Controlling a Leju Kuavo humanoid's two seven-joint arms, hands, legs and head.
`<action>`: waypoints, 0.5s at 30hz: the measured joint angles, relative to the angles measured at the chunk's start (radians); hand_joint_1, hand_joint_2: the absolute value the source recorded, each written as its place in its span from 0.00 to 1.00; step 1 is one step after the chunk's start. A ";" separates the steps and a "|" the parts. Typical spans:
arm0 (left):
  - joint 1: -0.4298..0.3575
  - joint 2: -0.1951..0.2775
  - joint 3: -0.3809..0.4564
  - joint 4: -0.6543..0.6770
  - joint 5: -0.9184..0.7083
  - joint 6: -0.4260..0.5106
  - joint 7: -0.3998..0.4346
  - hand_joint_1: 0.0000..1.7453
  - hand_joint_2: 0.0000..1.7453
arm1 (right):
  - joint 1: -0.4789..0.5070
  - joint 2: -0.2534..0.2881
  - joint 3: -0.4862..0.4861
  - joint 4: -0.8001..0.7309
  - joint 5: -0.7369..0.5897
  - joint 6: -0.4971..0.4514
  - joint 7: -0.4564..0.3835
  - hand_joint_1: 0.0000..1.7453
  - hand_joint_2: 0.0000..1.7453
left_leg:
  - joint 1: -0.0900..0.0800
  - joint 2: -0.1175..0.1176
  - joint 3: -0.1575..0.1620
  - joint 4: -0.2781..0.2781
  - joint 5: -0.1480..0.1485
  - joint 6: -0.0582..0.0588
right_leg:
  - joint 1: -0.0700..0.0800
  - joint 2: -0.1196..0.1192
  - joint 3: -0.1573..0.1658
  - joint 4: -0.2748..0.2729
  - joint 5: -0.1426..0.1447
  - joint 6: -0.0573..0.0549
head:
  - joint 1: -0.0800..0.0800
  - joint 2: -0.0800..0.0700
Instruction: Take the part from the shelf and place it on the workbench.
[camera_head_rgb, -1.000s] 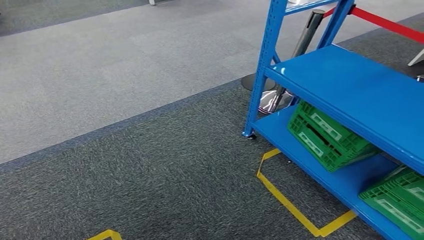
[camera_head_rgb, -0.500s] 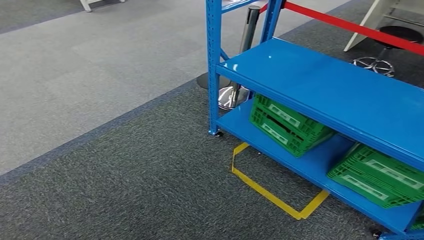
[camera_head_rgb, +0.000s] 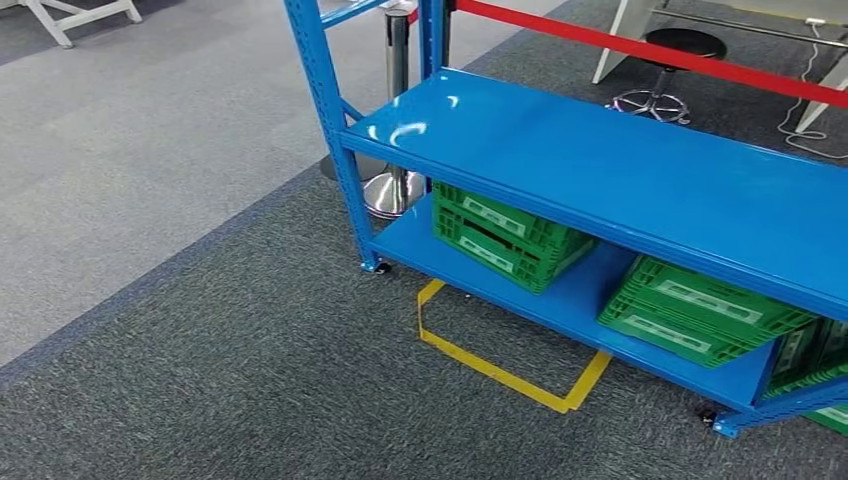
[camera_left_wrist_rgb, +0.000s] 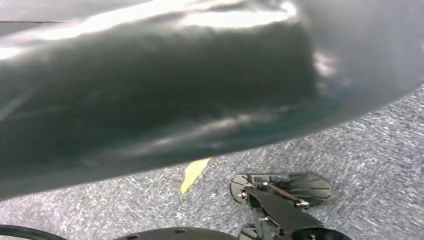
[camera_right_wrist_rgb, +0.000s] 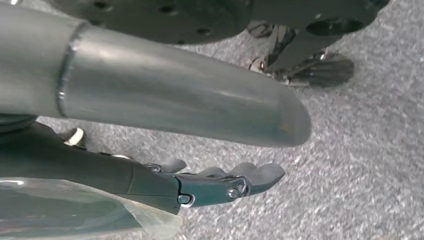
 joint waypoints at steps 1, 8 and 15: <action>-0.001 0.000 0.000 0.000 -0.001 0.003 -0.001 0.00 0.00 | 0.001 0.000 0.000 -0.001 0.002 -0.007 -0.003 0.00 0.00 | 0.002 -0.017 -0.006 0.018 -0.015 -0.005 | -0.001 0.006 0.000 -0.001 0.000 -0.007 | -0.001 0.000; 0.010 -0.006 0.000 0.000 -0.006 0.018 -0.009 0.00 0.00 | 0.000 0.000 0.000 -0.001 0.012 -0.025 -0.003 0.00 0.00 | 0.001 -0.085 -0.126 0.260 -0.088 0.005 | 0.010 0.050 0.014 -0.002 -0.009 -0.029 | -0.004 0.000; 0.008 -0.010 0.000 -0.003 -0.010 0.018 -0.011 0.00 0.00 | 0.001 0.006 0.000 -0.001 0.020 -0.030 0.000 0.00 0.00 | -0.016 -0.092 -0.023 -0.002 0.011 0.047 | 0.012 0.062 0.020 0.007 -0.010 0.001 | -0.003 0.000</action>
